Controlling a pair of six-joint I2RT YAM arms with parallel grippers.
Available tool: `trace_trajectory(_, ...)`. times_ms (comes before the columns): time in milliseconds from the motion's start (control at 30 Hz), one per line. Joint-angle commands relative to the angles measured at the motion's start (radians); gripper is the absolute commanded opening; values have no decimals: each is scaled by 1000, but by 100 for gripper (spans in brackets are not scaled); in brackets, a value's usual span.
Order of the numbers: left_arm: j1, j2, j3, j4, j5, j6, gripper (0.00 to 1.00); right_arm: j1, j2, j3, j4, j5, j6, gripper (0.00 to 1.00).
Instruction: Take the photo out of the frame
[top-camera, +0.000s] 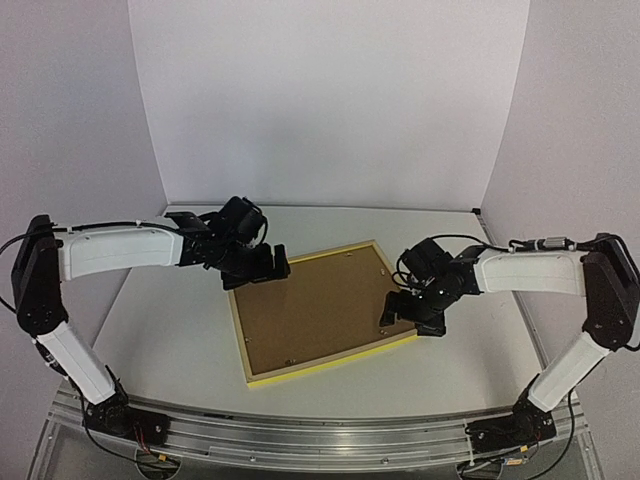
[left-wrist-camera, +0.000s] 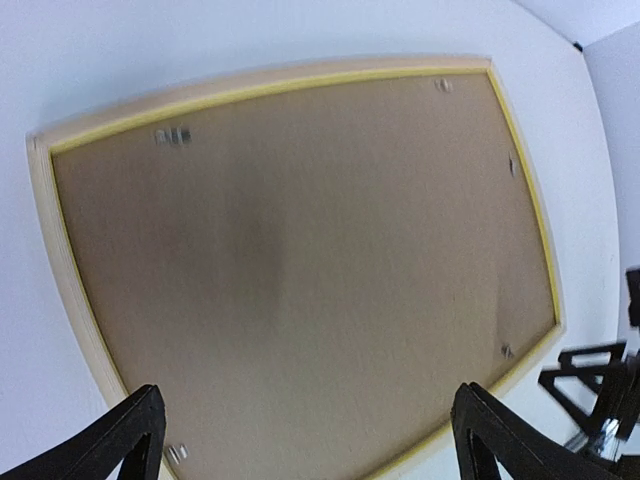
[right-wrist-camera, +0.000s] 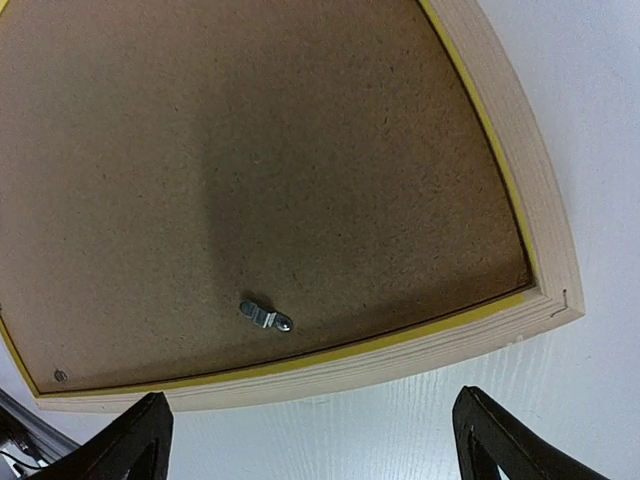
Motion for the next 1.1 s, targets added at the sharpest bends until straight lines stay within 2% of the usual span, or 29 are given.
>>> trace_trajectory(0,262,176,110,257,304,446,100,-14,56,18,7,-151,55,93)
trace_trajectory(33,309,252,184,255,371,500,100,-16,62,14,19,-160,60,93)
trace_trajectory(167,377,514,466,146,445,689,99,-21,98,14,45,-157,72,93)
trace_trajectory(300,404,678,629,39,511,830,95,-35,166,40,61,-160,70,92)
trace_trajectory(367,409,707,638,13,538,866,94,-49,183,50,65,-150,65,92)
trace_trajectory(467,410,695,586,14,566,918,88,-66,215,70,69,-146,53,92)
trace_trajectory(633,409,612,400,93,558,905,80,-94,266,118,70,-131,9,91)
trace_trajectory(700,409,582,339,108,557,883,74,-110,287,146,69,-116,-15,91)
trace_trajectory(933,403,370,-3,217,448,686,56,-168,416,306,70,-22,-120,81)
trace_trajectory(1067,368,217,-180,237,309,571,53,-174,509,434,70,19,-195,79)
